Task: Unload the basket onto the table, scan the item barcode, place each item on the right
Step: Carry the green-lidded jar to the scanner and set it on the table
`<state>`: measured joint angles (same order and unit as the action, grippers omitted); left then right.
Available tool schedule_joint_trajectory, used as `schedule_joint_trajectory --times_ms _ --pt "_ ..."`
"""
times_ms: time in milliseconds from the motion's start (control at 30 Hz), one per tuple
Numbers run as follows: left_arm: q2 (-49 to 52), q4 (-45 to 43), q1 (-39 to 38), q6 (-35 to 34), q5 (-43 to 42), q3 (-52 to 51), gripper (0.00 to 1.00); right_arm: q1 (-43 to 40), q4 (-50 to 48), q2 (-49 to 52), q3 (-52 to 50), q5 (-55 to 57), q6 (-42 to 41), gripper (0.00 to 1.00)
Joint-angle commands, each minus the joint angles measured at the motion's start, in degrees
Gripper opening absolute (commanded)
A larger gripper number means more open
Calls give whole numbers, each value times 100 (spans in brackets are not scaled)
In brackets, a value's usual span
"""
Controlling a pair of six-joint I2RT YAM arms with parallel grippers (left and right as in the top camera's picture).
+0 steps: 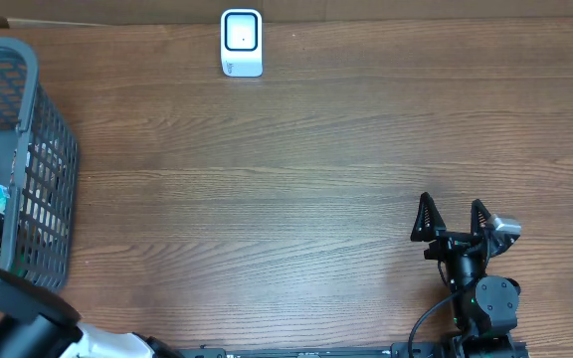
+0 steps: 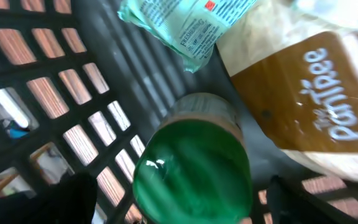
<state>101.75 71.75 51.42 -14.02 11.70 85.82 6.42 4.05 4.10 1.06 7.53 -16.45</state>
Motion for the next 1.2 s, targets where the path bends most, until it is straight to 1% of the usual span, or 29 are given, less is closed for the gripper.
schedule_joint_trajectory --times_ms 0,267,367,433,500,533,567,600,700,800,900,1000,1167 --pt "334 20 0 -190 181 -42 89 -7 -28 -13 -57 39 39 100" --pt "411 -125 0 -389 175 -455 86 -7 -28 -13 -57 39 39 100" --pt "411 -282 -4 -400 63 -588 82 -7 -28 -13 -57 39 39 100" --pt "411 -348 -7 -402 9 -621 69 -7 -28 -13 -57 39 39 100" --pt "409 -372 -9 -404 7 -614 61 -7 -28 -13 -57 39 39 100" --pt "409 -372 -7 -404 4 -603 53 -7 -28 -13 -57 39 39 100" --pt "409 -369 -9 -407 0 -592 47 -7 -28 -13 -57 39 39 100" --pt "409 -358 -9 -407 -13 -570 45 -7 -28 -13 -57 39 39 100" --pt "409 -234 -11 -404 -85 -413 41 -7 -28 -13 -57 39 39 100" --pt "407 76 -17 -404 -87 -7 38 -7 -28 -13 -57 39 39 100" --pt "396 522 -35 -409 -129 713 38 -7 -28 -13 -57 39 39 100" --pt "302 968 -96 -422 -293 1615 37 -7 -28 -13 -57 39 39 100" --pt "35 1471 -393 -415 -868 3268 36 -7 -28 -13 -57 39 39 100"
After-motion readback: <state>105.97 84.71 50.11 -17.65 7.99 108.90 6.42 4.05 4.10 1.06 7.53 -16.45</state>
